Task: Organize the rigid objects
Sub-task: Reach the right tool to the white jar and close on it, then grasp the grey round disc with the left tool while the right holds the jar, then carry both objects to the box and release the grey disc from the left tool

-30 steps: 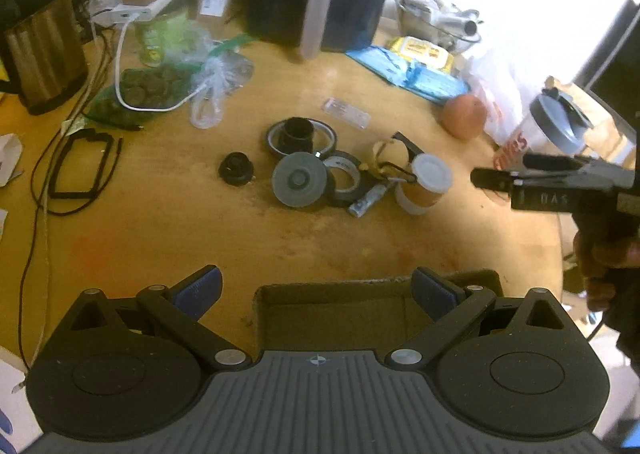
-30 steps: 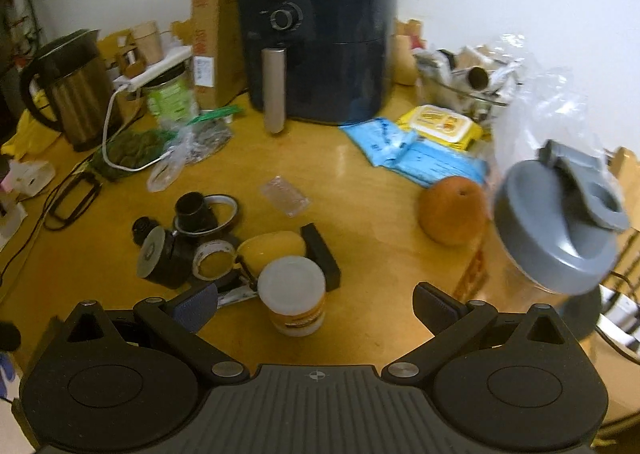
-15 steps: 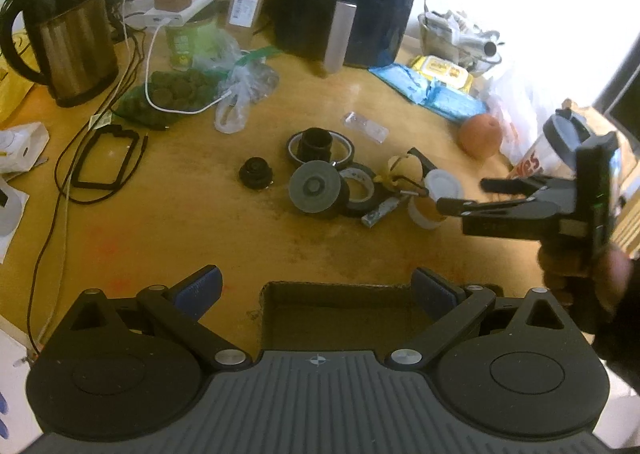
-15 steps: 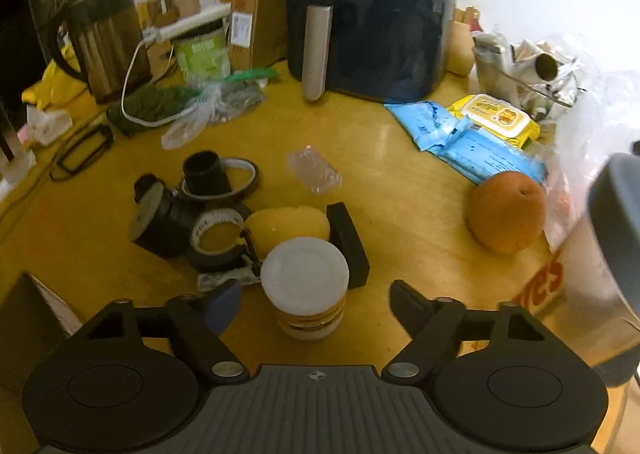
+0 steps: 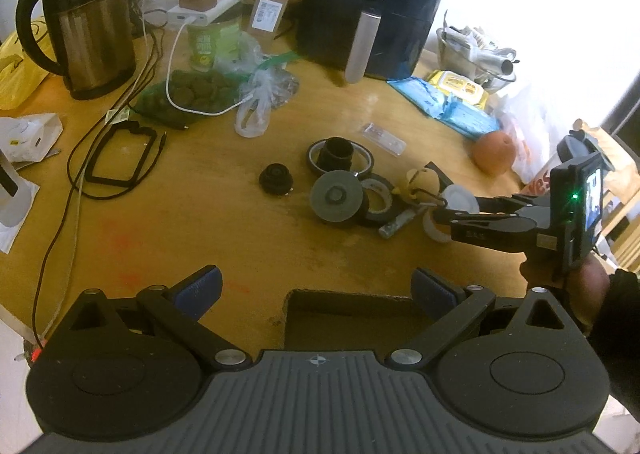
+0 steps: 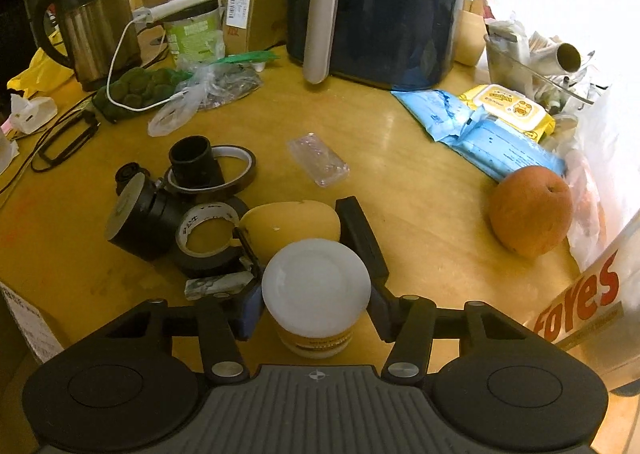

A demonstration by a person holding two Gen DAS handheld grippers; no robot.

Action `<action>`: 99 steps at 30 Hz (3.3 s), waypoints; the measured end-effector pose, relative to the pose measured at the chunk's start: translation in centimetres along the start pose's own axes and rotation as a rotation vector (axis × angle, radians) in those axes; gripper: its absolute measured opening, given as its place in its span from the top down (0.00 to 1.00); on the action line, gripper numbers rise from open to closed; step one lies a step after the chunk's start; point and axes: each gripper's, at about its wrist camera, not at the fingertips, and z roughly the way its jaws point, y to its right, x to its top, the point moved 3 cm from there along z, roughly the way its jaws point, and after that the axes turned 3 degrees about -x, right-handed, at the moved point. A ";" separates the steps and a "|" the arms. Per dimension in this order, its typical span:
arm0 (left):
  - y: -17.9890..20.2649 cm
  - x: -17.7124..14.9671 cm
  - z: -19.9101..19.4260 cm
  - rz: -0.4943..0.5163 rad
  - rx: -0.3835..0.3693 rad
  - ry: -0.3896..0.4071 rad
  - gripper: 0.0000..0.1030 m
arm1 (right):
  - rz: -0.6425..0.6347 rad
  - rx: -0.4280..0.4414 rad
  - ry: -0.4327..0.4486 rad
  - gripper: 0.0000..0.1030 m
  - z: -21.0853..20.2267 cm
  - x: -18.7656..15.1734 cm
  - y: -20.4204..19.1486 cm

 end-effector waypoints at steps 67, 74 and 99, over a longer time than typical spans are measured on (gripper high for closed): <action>-1.8 6.5 17.4 0.061 -0.276 -0.098 0.47 | 0.427 -0.086 0.098 0.45 -15.6 -4.7 2.9; -1.2 6.7 15.2 0.104 -0.264 -0.068 0.47 | 0.412 -0.071 0.104 0.45 -15.4 -4.3 2.6; 0.9 5.0 4.5 0.227 -0.336 0.015 0.47 | 0.353 0.001 0.124 0.45 -16.3 -3.2 -0.9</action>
